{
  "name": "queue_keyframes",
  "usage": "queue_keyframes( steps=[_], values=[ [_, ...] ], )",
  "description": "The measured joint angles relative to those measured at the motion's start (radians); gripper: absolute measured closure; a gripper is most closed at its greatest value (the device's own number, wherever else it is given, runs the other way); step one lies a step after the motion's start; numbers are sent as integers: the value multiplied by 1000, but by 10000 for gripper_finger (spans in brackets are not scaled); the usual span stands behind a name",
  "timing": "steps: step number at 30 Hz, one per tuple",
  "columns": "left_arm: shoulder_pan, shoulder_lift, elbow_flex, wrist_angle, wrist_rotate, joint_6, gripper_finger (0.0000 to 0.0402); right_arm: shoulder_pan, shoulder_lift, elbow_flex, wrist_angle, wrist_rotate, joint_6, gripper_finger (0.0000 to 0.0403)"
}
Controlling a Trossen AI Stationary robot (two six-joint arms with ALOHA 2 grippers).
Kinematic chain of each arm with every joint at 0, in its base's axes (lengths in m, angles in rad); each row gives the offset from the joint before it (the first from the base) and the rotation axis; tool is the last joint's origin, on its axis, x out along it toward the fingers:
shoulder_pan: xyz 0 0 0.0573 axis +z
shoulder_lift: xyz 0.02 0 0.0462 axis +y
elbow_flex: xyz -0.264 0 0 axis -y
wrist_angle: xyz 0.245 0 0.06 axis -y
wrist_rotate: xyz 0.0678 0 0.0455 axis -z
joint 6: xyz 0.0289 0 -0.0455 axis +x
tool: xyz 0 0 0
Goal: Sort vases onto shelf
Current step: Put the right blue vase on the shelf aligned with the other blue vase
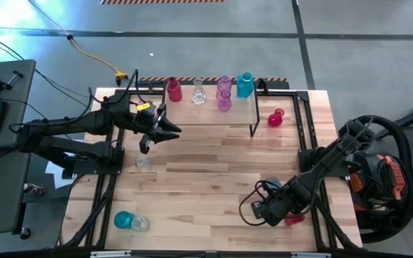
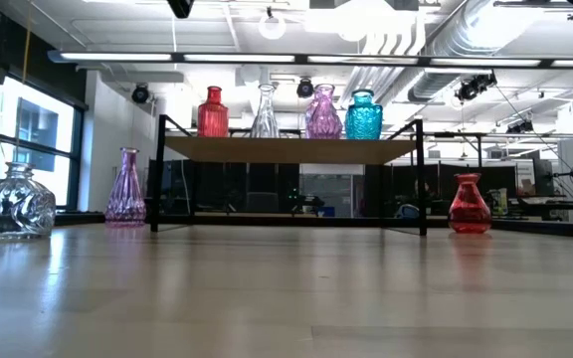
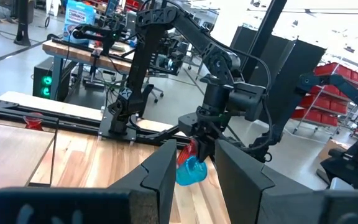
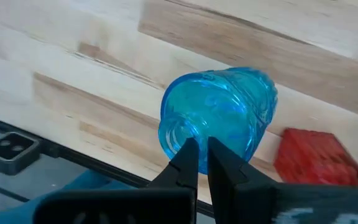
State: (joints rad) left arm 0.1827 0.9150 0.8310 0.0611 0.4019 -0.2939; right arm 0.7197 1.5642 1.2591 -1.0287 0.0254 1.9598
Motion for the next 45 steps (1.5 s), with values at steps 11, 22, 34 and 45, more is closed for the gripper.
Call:
queue_keyframes(
  steps=[11, 22, 34, 45],
  values=[
    [0, 0, 0, -4, 0, 0, 298, 0, 0, 0, 65, 80, 47, 403],
    [0, 0, 0, -11, 0, -1, 298, -7, -15, 0, 99, 138, 60, 403],
    [0, 0, 0, -11, 0, -1, 298, -83, -127, 0, 80, 256, -10, 403],
    [0, 0, 0, -12, 0, 0, 298, -189, -187, 0, 70, 262, -120, 403]
  ],
)
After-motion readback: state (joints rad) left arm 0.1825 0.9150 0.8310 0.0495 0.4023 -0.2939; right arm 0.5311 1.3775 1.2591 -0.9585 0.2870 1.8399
